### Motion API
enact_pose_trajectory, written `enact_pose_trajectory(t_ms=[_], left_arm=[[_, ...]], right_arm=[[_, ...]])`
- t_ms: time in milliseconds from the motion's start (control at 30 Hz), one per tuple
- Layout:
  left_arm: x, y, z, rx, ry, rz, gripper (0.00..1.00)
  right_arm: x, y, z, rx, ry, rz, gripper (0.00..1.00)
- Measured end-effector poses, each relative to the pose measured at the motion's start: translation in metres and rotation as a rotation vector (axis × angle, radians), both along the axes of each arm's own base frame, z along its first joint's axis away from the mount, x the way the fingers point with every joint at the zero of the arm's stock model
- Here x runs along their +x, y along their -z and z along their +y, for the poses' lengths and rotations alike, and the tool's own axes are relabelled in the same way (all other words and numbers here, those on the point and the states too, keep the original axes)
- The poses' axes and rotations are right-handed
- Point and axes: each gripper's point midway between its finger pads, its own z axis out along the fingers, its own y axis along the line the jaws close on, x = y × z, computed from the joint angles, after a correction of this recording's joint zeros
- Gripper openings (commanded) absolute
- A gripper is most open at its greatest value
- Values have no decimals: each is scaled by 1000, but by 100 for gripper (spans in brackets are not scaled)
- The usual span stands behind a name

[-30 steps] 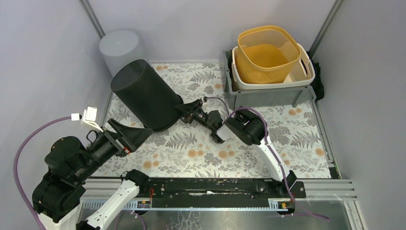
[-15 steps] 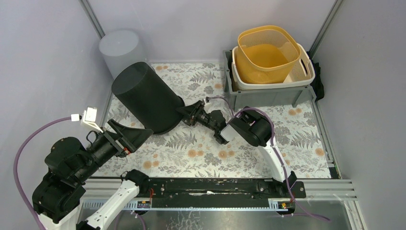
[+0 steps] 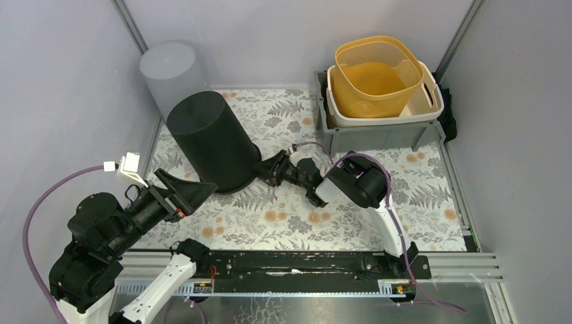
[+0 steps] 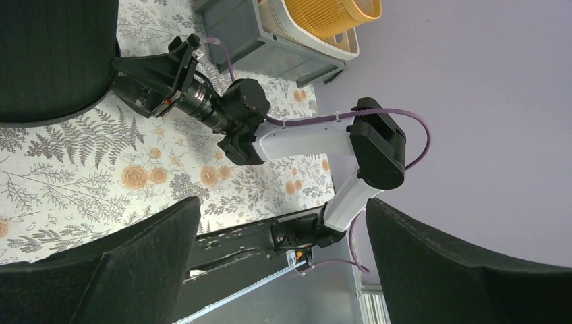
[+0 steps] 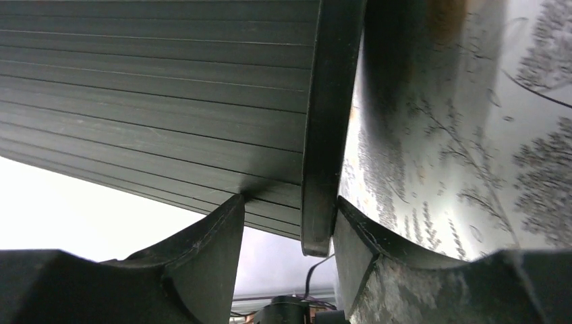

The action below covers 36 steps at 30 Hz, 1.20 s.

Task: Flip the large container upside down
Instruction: Turn the container upside down at the center of the board.

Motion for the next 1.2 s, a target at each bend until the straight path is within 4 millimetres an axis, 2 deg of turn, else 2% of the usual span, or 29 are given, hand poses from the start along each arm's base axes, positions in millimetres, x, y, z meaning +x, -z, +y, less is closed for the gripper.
enact_pose_trajectory(t_ms=[267, 400, 667, 900, 1200], left_arm=[[1, 3, -1, 2, 0, 8, 100], [2, 4, -1, 4, 0, 12, 100], [2, 4, -1, 4, 0, 12, 100], [2, 4, -1, 4, 0, 13, 100], [2, 5, -1, 4, 0, 13, 100]], right_arm=[[-9, 29, -4, -110, -28, 44, 40], [-11, 33, -5, -140, -38, 46, 30], [-11, 35, -6, -157, -38, 45, 18], [-6, 39, -10, -175, -27, 50, 16], [6, 31, -20, -201, -2, 34, 15]])
